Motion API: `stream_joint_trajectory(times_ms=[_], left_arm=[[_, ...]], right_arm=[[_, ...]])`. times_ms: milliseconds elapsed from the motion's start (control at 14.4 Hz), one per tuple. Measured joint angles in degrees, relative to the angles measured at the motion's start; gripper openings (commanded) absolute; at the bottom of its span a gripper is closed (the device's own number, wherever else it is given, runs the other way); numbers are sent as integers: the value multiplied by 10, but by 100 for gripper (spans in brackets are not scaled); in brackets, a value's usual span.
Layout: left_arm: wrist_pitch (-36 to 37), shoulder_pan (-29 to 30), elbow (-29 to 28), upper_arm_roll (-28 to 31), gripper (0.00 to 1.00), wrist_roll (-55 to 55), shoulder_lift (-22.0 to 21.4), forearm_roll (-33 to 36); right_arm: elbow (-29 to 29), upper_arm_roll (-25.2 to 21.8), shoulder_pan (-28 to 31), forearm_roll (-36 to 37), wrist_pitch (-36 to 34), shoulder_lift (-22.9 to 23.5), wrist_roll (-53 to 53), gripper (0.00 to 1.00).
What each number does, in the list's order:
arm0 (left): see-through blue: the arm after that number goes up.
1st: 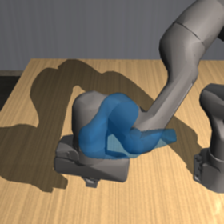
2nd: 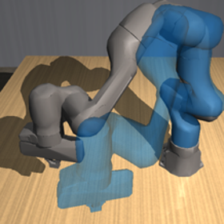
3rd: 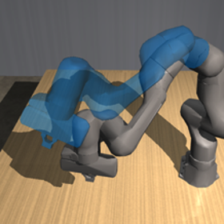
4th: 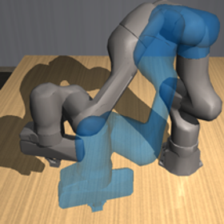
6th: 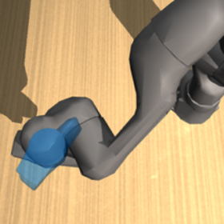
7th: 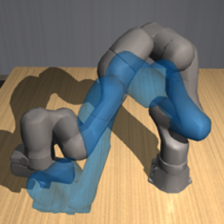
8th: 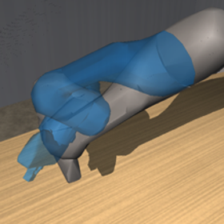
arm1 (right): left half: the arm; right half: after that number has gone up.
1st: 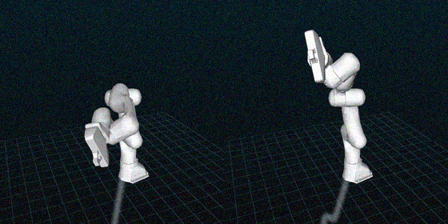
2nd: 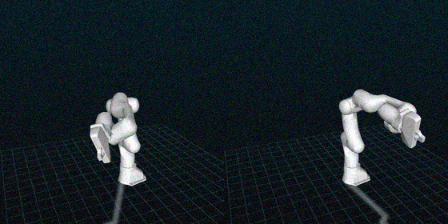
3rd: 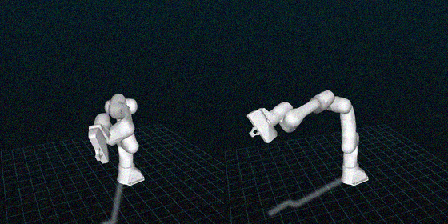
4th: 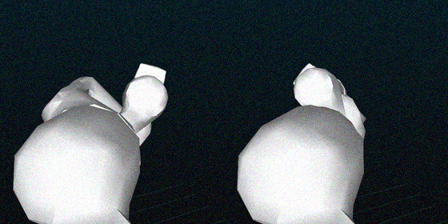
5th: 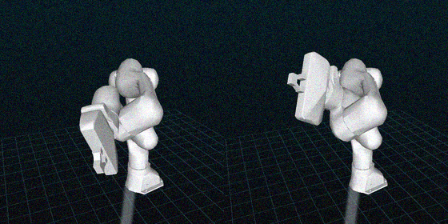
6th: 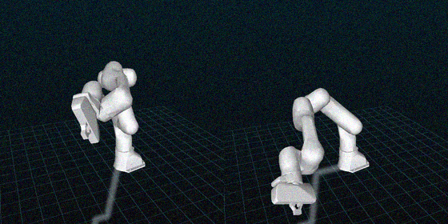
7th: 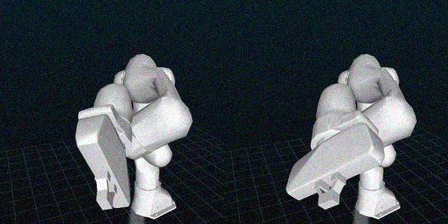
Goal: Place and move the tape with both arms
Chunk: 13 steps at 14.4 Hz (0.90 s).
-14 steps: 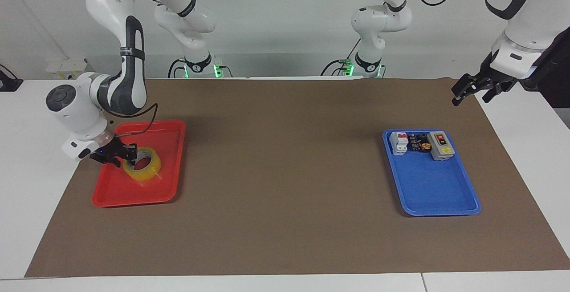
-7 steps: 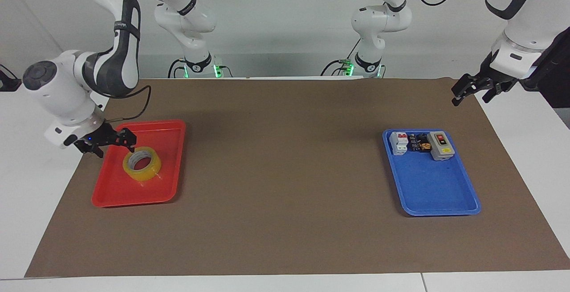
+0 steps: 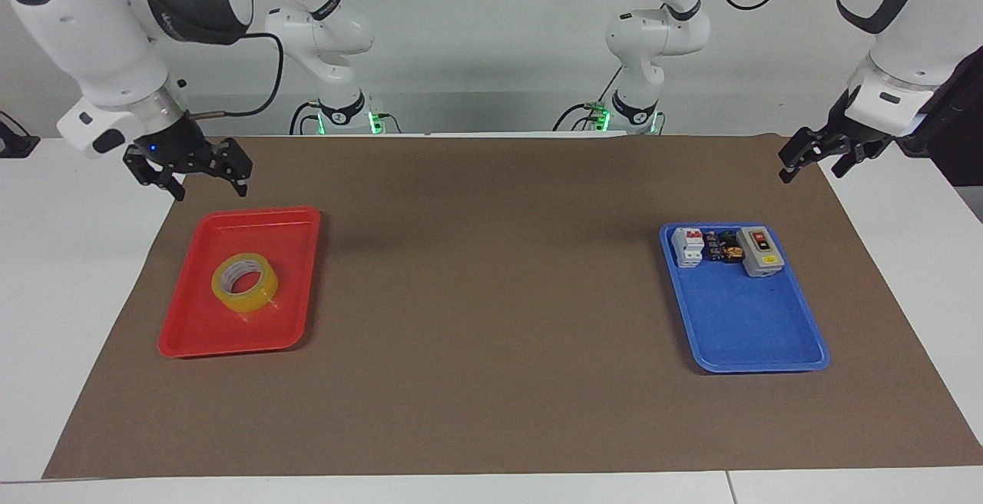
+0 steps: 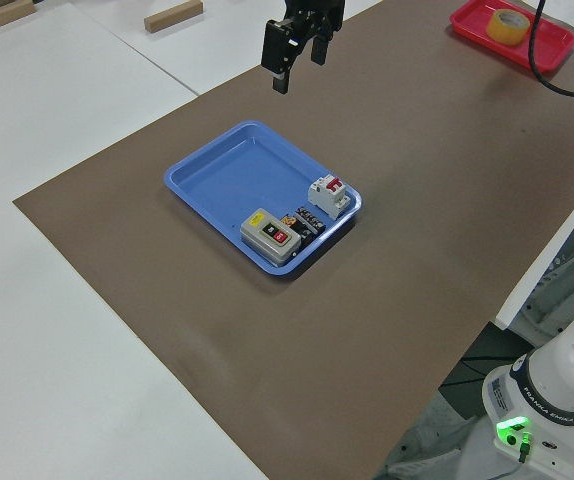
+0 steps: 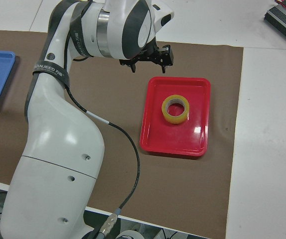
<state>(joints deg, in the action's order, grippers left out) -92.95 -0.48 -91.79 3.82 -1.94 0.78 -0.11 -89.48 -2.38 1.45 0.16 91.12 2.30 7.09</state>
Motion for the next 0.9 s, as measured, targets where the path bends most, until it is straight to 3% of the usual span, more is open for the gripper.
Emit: stream_joint_trajectory(times_ms=[485, 901], left_arm=[[0, 0, 0, 0, 100, 0, 0, 0], [0, 0, 0, 0, 100, 0, 0, 0]], right_arm=[[-14, -13, 47, 6, -47, -9, -3, 100], [-26, -10, 39, 10, -51, -27, -3, 100]])
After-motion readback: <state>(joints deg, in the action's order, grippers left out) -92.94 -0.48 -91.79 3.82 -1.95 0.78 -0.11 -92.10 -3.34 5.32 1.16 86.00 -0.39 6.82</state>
